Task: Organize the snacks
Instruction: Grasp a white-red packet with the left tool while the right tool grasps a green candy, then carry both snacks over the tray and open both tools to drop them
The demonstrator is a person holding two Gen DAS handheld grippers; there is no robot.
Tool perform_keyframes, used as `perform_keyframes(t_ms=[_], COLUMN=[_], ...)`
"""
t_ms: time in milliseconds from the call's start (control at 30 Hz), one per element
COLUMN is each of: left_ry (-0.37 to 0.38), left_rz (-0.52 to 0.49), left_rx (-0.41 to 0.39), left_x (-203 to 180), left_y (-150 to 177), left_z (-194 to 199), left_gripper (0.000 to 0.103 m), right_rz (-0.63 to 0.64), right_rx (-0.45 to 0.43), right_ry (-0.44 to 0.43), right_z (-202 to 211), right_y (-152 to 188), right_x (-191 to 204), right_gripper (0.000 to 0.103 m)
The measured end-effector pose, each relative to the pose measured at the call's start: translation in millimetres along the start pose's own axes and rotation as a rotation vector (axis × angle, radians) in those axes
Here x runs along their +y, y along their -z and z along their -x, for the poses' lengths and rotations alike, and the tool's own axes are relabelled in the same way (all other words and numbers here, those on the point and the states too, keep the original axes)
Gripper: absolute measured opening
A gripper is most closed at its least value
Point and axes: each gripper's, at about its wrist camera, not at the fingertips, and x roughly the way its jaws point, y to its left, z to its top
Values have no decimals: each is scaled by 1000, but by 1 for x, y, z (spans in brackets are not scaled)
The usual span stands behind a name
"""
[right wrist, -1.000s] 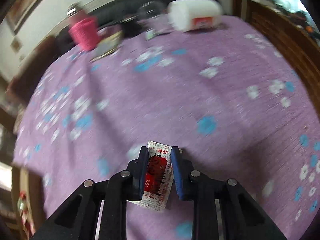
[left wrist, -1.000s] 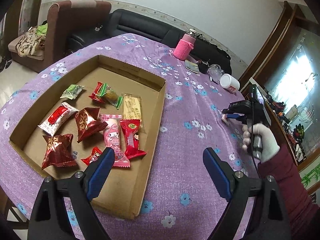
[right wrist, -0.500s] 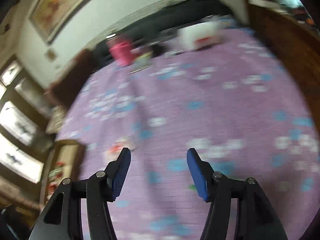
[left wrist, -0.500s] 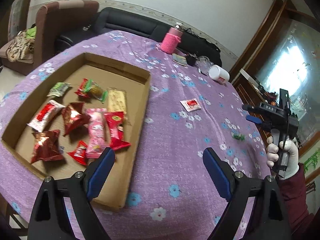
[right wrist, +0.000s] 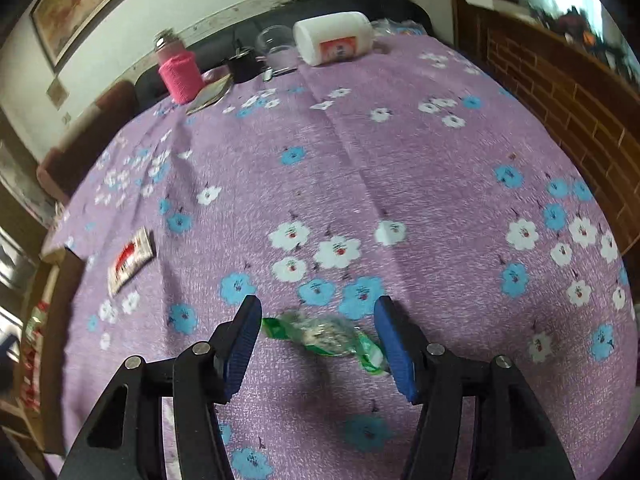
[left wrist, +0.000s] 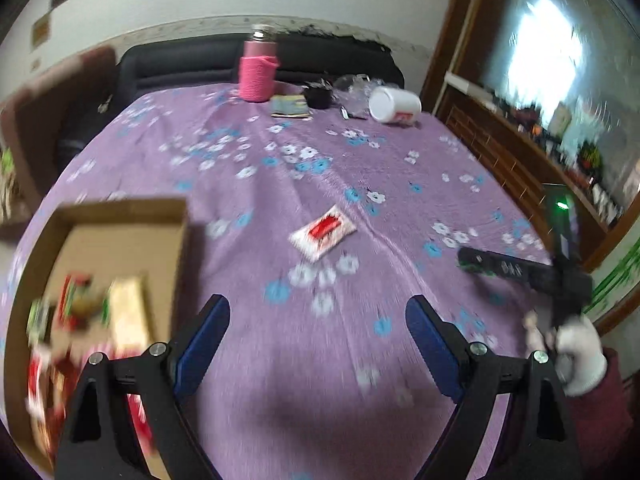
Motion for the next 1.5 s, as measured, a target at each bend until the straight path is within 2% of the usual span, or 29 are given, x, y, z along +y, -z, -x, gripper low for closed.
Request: perform_keyframes(t_ms=[67, 133, 333, 567, 600, 633, 667, 700, 733, 933, 1067, 1200, 1267, 1333, 1433, 1500], left_ry=[-15, -23, -49, -118, -116, -99, -61, -47, -64, -51, -16, -11, -18, -51, -116, -130], left_rz=[-42, -75, -183, -287, -291, -282, -263, -249, -254, -211, -112, -32, 22, 55, 104, 148], left_rx=[30, 39, 87, 157, 169, 167, 175, 171, 173, 161, 103, 40, 10, -14, -35, -36], left_x=[-7, -12, -26, -35, -36, -36, -34, -34, -34, -28, -7, 20, 42, 64, 102, 125], left_y=[-18, -29, -56, -56, -54, -53, -53, -54, -55, -51, -47, -42, -37, -34, -30, -27], left_z=[-30, -48, -110, -153, -156, -155, -154, -152, -150, -133, -94, -46, -19, 4, 24, 30], left_gripper=[89, 89, 89, 89, 88, 81, 60, 48, 28, 28, 28, 28, 28, 29, 29, 29], right_rz=[44, 50, -28, -64, -75, -83, -87, -88, -91, -102, -90, -69, -37, -4, 40, 95], right_rx=[-20, -33, -25, -14, -17, -23, -31, -39, -44, -61, -79, -75, -72, -57, -39, -33], right_ry=[11, -13, -129, -227, -251, -267, -277, -281, -287, -320, -339, -379, -386, -430, -499, -541], right_z=[0, 1, 0, 1, 2, 4, 5, 7, 8, 11, 15, 18, 23, 30, 37, 42], right_y=[4, 6, 3, 3, 3, 2, 2, 2, 2, 2, 3, 4, 5, 3, -1, -4], right_x=[7, 5, -11, -11, -12, -13, -13, -14, -14, -14, -10, 2, 16, 39, 80, 121], right_gripper=[23, 16, 14, 14, 14, 14, 14, 14, 14, 14, 14, 14, 14, 14, 14, 15])
